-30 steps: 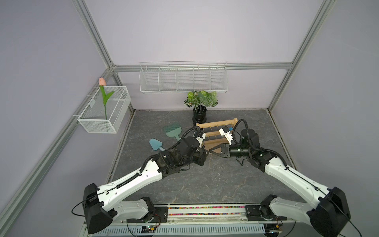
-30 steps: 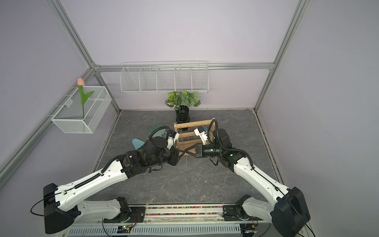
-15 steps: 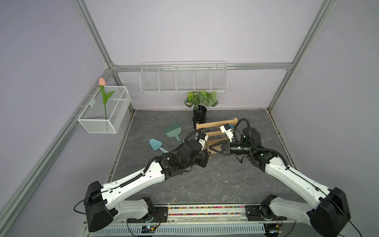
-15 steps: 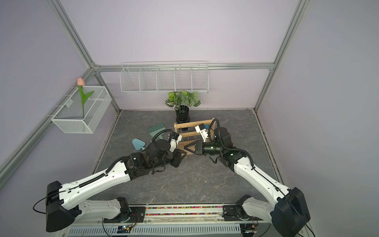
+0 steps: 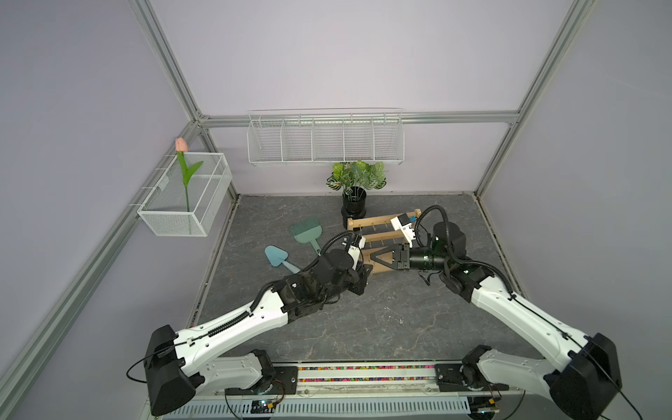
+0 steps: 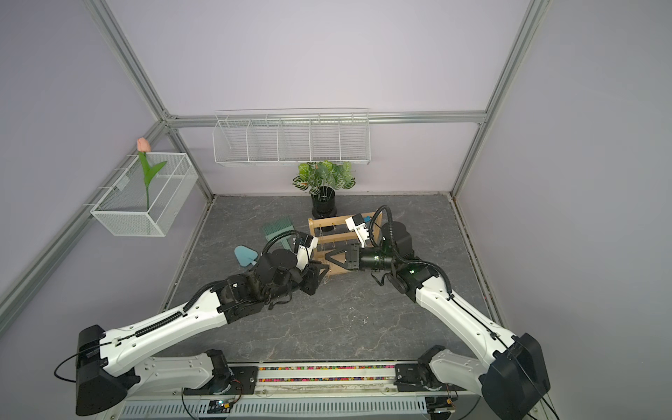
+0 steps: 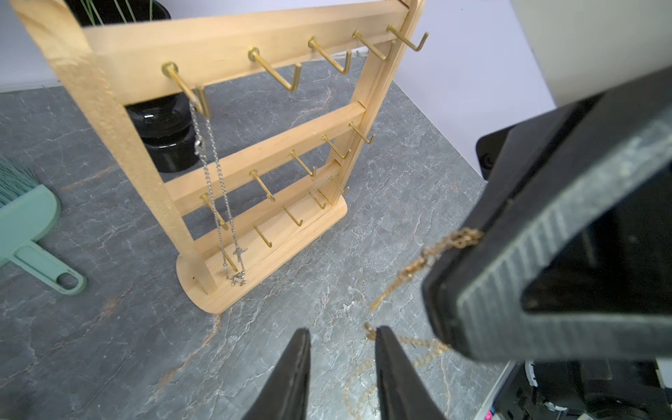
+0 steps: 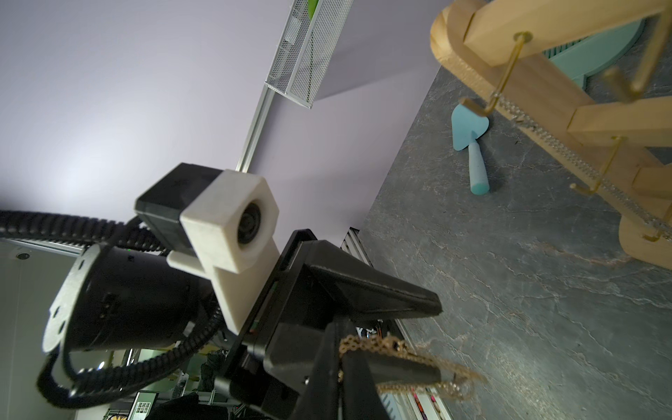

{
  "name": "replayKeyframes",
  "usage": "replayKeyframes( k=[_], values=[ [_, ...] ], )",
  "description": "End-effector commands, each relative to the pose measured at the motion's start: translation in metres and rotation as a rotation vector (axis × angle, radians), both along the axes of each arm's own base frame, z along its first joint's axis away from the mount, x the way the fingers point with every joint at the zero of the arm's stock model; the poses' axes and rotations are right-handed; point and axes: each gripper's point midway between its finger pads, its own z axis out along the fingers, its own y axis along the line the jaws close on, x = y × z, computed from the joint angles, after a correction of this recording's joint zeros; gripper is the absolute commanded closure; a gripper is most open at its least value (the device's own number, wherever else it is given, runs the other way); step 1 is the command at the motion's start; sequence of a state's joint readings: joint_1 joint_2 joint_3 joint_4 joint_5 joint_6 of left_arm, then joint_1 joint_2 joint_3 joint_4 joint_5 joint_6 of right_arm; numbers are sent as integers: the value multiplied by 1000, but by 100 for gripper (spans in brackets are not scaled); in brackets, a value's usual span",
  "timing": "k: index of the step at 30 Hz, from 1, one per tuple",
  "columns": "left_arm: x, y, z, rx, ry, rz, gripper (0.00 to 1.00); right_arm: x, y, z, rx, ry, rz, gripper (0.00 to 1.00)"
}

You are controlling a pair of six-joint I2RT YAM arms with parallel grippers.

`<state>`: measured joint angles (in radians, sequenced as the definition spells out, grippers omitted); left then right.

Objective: Hang the necklace on the jewelry display stand
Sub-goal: Pick up the necklace from the center of the board.

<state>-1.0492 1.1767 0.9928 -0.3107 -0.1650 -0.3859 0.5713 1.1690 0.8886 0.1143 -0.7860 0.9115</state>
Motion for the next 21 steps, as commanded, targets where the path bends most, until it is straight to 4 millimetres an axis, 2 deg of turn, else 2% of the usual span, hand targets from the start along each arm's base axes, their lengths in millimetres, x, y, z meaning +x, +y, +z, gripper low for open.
replayKeyframes(
  k=[1,21],
  values=[
    [4,1,11,-24,-54,9,66,-3,2,13,33,-18,17,93],
    [12,-4,12,-51,-96,27,76,-10,8,11,38,5,36,93]
  ],
)
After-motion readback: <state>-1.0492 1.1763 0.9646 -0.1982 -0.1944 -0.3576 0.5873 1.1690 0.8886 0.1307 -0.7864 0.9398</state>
